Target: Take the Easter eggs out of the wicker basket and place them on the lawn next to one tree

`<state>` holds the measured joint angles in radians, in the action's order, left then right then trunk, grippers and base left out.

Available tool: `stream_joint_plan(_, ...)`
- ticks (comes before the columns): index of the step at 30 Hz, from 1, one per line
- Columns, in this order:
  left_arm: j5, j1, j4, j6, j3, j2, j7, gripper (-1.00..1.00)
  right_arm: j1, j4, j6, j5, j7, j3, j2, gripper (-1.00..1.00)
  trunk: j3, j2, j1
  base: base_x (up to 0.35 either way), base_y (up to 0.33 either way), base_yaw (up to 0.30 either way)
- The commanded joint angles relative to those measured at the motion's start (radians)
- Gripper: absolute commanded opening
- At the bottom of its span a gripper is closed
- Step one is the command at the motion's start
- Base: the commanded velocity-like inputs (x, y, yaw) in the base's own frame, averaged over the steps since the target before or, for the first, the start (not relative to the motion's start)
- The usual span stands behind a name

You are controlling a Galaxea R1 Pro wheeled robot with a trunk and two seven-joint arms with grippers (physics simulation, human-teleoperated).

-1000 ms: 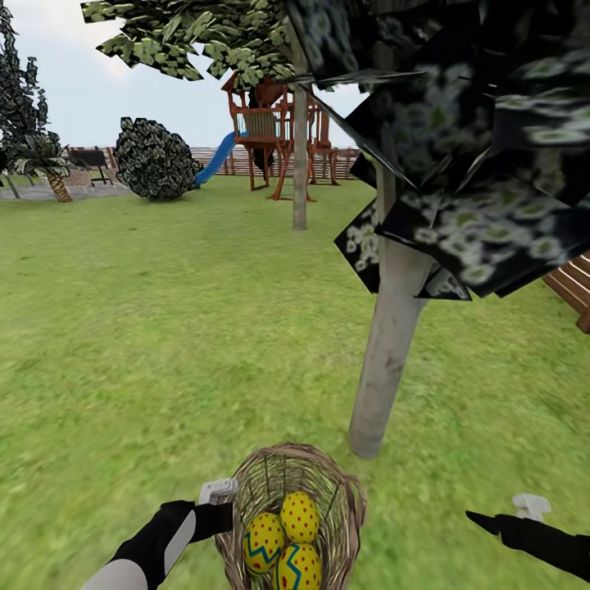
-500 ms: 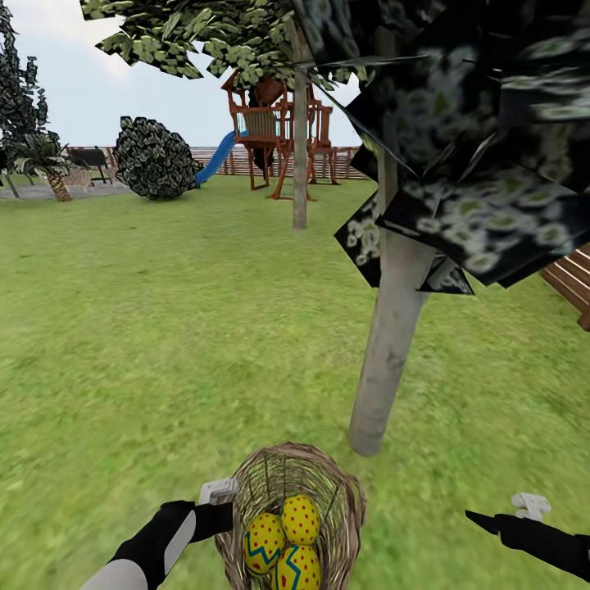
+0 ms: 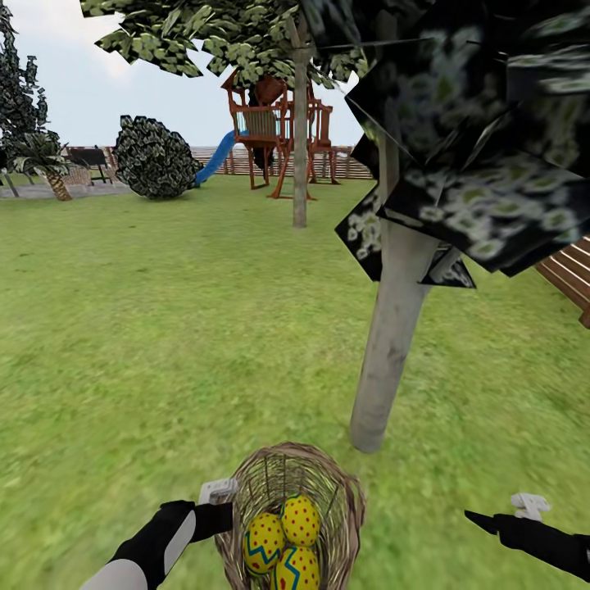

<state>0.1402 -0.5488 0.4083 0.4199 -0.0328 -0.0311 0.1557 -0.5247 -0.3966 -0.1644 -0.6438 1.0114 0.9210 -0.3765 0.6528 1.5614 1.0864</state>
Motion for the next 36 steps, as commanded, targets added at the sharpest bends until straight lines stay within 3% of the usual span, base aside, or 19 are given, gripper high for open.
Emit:
stream_joint_plan(1, 0.016, 0.0, 0.002, 0.008, -0.004, -0.001, 0.001, -1.0, -0.001, -0.001, -0.01, -0.004, 0.006, 0.008, 0.001, 1.0, 0.004, 0.008, 0.004, 0.0, 0.0, 0.0)
stream_joint_plan(16, 0.016, 0.0, 0.003, 0.008, -0.004, 0.0, 0.001, -1.0, -0.001, -0.002, -0.01, -0.005, 0.001, 0.006, 0.001, 1.0, 0.051, 0.113, 0.061, 0.0, 0.0, 0.0)
stream_joint_plan(23, 0.016, 0.0, 0.003, 0.008, -0.004, 0.0, 0.0, -1.0, -0.001, -0.001, -0.01, -0.005, 0.0, 0.005, 0.002, 1.0, 0.051, 0.113, 0.061, 0.052, 0.0, 0.0)
stream_joint_plan(27, 0.016, 0.0, 0.003, 0.007, -0.051, 0.003, -0.001, -1.0, -0.001, -0.001, -0.01, -0.005, 0.0, 0.005, 0.001, 1.0, 0.051, 0.113, 0.061, 0.103, 0.0, 0.0)
stream_joint_plan(36, 0.016, 0.0, 0.002, 0.007, -0.053, 0.004, 0.001, -1.0, -0.001, -0.001, -0.01, -0.005, 0.0, 0.005, 0.001, 1.0, 0.051, 0.113, 0.061, 0.132, 0.0, 0.0)
